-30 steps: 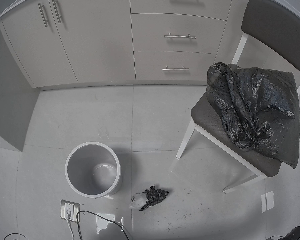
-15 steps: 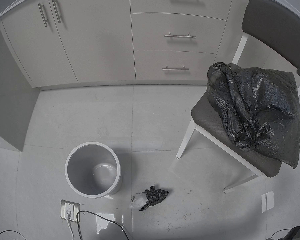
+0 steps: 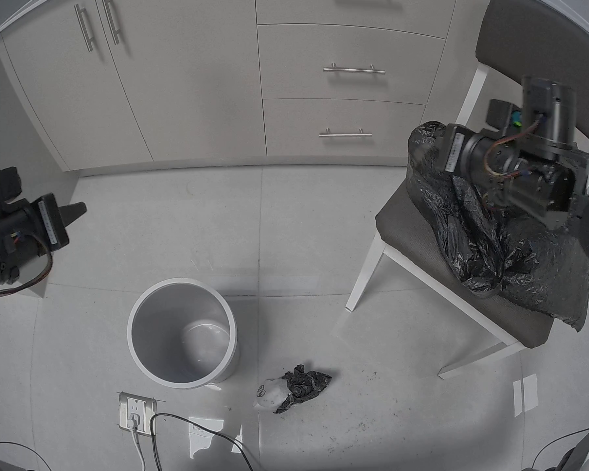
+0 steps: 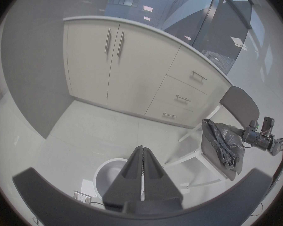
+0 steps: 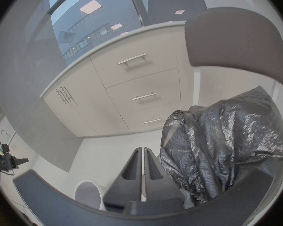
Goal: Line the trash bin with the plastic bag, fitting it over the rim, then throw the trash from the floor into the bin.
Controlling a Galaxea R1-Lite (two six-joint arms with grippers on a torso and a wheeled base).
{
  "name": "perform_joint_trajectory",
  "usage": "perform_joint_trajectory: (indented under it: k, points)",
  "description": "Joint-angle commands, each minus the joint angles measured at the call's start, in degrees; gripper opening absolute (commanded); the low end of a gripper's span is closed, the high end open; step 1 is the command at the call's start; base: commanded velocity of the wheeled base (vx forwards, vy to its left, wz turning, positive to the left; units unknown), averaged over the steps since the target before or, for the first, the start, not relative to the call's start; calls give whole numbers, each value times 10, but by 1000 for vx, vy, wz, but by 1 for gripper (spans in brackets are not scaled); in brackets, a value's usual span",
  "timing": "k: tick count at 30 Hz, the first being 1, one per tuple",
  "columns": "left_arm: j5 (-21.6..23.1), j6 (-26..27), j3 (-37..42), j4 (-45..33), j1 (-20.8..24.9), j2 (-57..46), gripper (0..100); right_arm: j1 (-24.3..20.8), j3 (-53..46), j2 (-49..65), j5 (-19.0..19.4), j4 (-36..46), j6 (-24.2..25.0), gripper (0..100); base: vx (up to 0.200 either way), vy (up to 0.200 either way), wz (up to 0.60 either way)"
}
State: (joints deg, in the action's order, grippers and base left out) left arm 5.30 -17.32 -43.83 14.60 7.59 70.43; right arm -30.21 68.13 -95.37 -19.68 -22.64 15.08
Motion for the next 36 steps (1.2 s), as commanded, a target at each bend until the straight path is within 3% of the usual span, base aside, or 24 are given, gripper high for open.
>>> perform_joint_trajectory:
  k: [1, 11, 15, 26, 28, 36]
  points:
    - [6, -19, -6, 31, 0, 95, 0, -9, 18, -80, -12, -6, 4, 0, 0, 0, 0]
    - [12, -39, -7, 58, 2, 99, 0, 13, 37, -27, -25, -16, -23, 0, 0, 0, 0]
    - [28, -39, -6, 57, 2, 100, 0, 23, 21, 10, -60, 9, -62, 0, 0, 0, 0]
    - [26, -36, 1, 58, 0, 112, 0, 70, -120, 60, -54, 44, -54, 0, 0, 0, 0]
    - [25, -33, 1, 58, 1, 113, 0, 70, -150, 62, -38, 42, -49, 0, 0, 0, 0]
    - [25, -34, 1, 58, 1, 115, 0, 73, -172, 70, -30, 43, -38, 0, 0, 0, 0]
